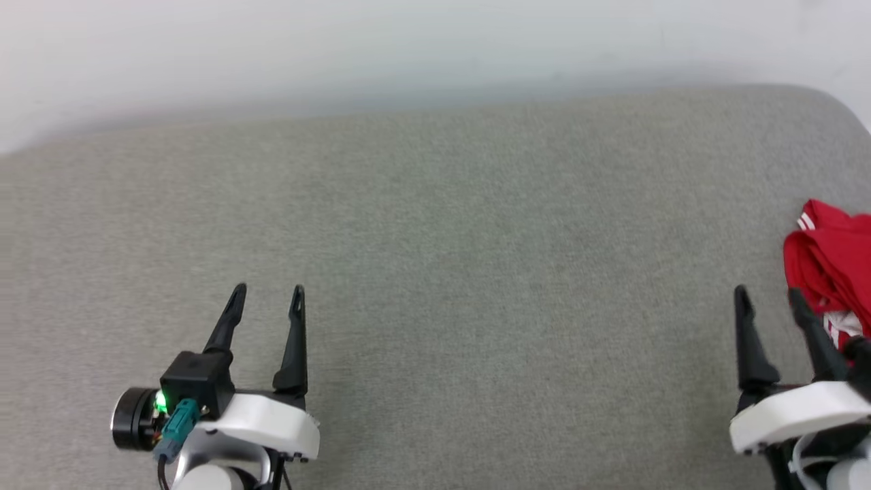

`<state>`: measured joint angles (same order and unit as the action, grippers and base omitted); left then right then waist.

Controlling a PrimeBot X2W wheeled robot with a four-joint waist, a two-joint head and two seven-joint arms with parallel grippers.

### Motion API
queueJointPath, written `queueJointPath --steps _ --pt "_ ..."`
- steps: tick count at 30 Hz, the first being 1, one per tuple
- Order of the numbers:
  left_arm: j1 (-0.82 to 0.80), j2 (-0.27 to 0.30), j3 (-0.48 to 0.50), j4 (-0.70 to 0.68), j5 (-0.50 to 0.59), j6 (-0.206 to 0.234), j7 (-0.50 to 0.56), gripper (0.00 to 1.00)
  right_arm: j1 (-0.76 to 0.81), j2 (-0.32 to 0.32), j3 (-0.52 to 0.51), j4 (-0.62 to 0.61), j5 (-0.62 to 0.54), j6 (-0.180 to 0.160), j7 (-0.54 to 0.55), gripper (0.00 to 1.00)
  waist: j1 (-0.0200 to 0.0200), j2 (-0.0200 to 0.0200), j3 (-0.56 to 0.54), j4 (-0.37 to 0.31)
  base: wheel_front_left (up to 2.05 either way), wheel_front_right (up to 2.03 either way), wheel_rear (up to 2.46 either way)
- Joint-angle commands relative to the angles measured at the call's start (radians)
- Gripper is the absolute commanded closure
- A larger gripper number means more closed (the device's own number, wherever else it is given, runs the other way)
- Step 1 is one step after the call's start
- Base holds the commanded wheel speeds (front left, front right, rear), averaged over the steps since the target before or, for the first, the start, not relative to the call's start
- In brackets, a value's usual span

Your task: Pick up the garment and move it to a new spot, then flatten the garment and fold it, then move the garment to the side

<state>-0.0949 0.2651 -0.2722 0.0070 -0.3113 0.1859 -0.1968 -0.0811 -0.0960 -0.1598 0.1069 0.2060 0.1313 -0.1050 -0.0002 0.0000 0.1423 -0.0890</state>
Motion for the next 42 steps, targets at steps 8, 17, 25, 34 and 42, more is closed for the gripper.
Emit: queueJointPath --steps 8,17,25,34,42 --pt "0.062 0.008 0.026 0.066 -0.022 0.012 -0.025 0.0 0.132 0.036 0.073 -0.191 -0.03 -0.001 0.081 0.0 0.0002 0.0 -0.115 0.059 0.0 0.0 0.0" --pt "0.107 0.023 0.029 0.122 -0.028 0.004 -0.043 0.0 0.225 0.046 0.097 -0.32 -0.066 -0.001 0.153 0.0 0.0002 0.0 -0.17 0.056 0.0 0.0 0.0" --pt "0.114 0.008 0.019 0.173 -0.029 -0.006 -0.057 0.0 0.277 0.047 0.082 -0.351 -0.058 -0.001 0.172 0.0 0.0002 0.0 -0.195 0.047 0.0 0.0 0.0" --pt "0.097 -0.001 0.029 0.185 -0.028 -0.014 -0.066 0.0 0.271 0.047 0.084 -0.347 -0.06 -0.001 0.173 0.0 0.0002 0.0 -0.196 0.047 0.0 0.0 0.0" --pt "0.086 0.0 0.032 0.196 -0.02 -0.025 -0.069 0.0 0.257 0.047 0.097 -0.344 -0.064 -0.001 0.17 0.0 0.0002 0.0 -0.192 0.047 0.0 0.0 0.0"
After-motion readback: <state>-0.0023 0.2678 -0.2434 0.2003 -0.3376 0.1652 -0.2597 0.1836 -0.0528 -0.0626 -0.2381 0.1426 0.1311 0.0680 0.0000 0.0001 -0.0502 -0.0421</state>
